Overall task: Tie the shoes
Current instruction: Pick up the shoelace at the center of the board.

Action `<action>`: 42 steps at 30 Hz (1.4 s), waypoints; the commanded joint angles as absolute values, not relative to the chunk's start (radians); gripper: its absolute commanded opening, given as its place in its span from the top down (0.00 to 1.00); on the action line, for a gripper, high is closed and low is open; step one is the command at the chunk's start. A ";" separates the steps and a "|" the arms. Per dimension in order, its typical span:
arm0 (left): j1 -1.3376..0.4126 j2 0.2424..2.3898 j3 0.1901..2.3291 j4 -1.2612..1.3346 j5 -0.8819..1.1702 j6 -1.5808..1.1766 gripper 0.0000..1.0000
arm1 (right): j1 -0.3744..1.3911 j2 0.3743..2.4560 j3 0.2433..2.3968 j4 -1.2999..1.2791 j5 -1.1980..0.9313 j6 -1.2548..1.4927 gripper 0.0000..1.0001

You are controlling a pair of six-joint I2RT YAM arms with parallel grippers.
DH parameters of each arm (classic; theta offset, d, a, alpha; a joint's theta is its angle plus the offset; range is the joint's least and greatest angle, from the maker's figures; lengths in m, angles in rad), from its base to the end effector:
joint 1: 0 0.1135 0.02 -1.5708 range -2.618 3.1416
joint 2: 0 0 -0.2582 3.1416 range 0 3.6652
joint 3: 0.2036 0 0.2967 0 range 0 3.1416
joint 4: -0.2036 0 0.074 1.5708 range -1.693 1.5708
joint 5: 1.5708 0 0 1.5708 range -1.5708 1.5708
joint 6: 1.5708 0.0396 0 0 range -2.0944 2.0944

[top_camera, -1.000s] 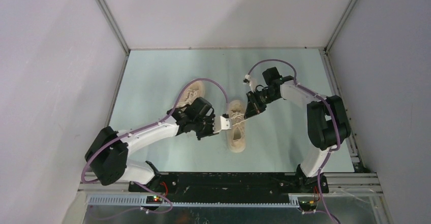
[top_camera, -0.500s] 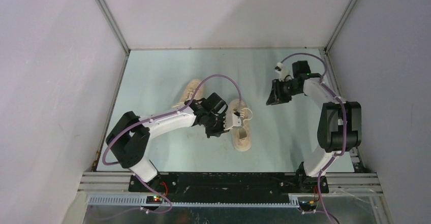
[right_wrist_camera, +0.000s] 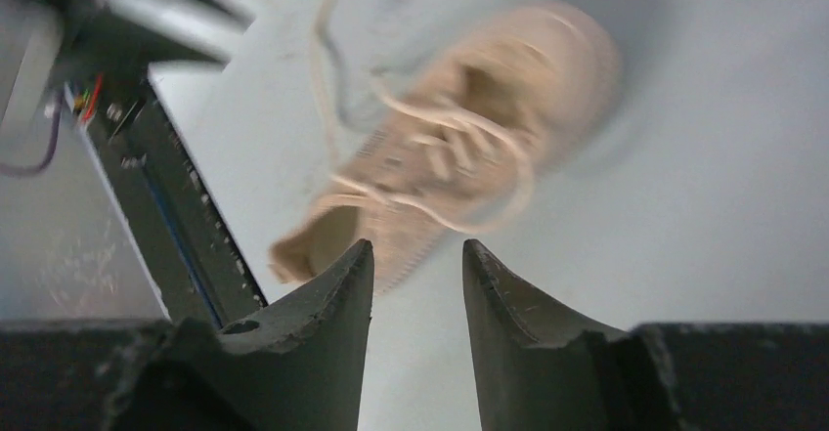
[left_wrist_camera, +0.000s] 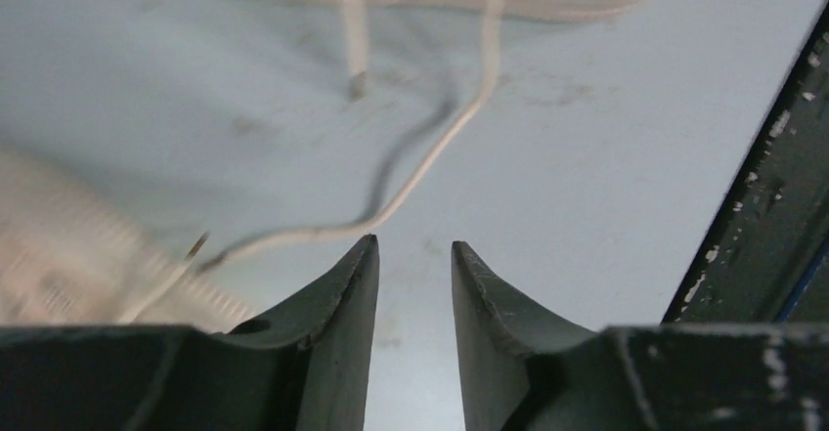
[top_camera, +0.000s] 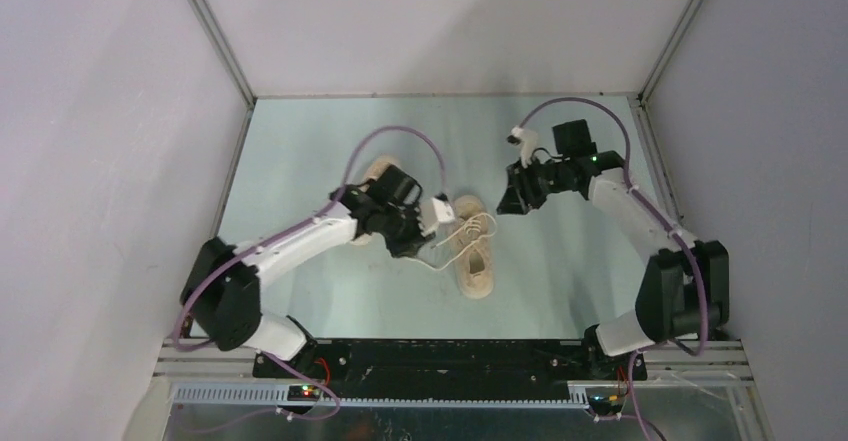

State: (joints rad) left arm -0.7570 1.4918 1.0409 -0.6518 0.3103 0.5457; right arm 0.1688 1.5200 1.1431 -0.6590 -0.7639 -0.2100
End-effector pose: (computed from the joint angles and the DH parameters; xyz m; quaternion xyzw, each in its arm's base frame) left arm 0.2372 -0.2407 0.1986 0.6112 0.7426 -0.1736 0.2120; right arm 0.3418 0.0860 0.2319 -0.2652 0.8604 0.3543 0.2526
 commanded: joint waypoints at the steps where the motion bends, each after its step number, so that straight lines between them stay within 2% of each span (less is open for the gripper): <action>1: -0.586 1.363 1.123 -0.762 0.331 0.453 0.59 | 0.318 1.441 1.198 -0.729 -0.786 -0.417 0.57; 5: -0.422 1.315 1.223 -0.867 0.351 0.371 0.57 | 0.526 1.519 1.294 -0.880 -0.576 -0.669 0.57; 7: -0.350 1.265 1.250 -0.864 0.353 0.305 0.57 | 0.627 1.563 1.328 -0.894 -0.462 -0.713 0.58; 12: -0.217 1.125 1.255 -0.843 0.333 0.264 0.54 | 0.866 1.698 1.362 -0.828 -0.318 -0.752 0.60; 14: -0.183 1.087 1.246 -0.856 0.344 0.261 0.48 | 0.933 1.740 1.365 -0.784 -0.246 -0.764 0.61; 15: -0.171 1.072 1.239 -0.857 0.351 0.255 0.48 | 0.964 1.753 1.366 -0.773 -0.206 -0.777 0.62; 17: -0.125 1.032 1.209 -0.860 0.400 0.234 0.55 | 0.999 1.786 1.366 -0.746 -0.162 -0.797 0.62; 19: -0.052 0.999 1.178 -0.856 0.439 0.193 0.58 | 1.021 1.810 1.364 -0.729 -0.133 -0.809 0.63; 20: -0.038 0.994 1.162 -0.861 0.482 0.187 0.56 | 1.027 1.824 1.364 -0.717 -0.122 -0.812 0.63; 22: -0.009 0.974 1.143 -0.859 0.524 0.170 0.45 | 1.041 1.839 1.359 -0.692 -0.088 -0.818 0.63; 24: -0.004 0.950 1.126 -0.854 0.556 0.169 0.40 | 1.046 1.853 1.351 -0.677 -0.068 -0.826 0.64; 37: -0.003 0.932 1.085 -0.826 0.636 0.151 0.37 | 1.065 1.943 1.351 -0.679 -0.072 -0.830 0.65; 39: -0.003 0.934 1.078 -0.821 0.644 0.155 0.37 | 1.067 1.956 1.350 -0.670 -0.054 -0.825 0.69; 42: -0.003 0.928 1.067 -0.828 0.666 0.219 0.41 | 1.065 1.964 1.351 -0.656 -0.007 -0.816 0.88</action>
State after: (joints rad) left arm -0.0097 0.9466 1.0851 -0.8436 0.6136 0.1741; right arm 1.0595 1.9434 1.3281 -0.6888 -0.0643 -0.8181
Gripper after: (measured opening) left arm 0.611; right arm 0.191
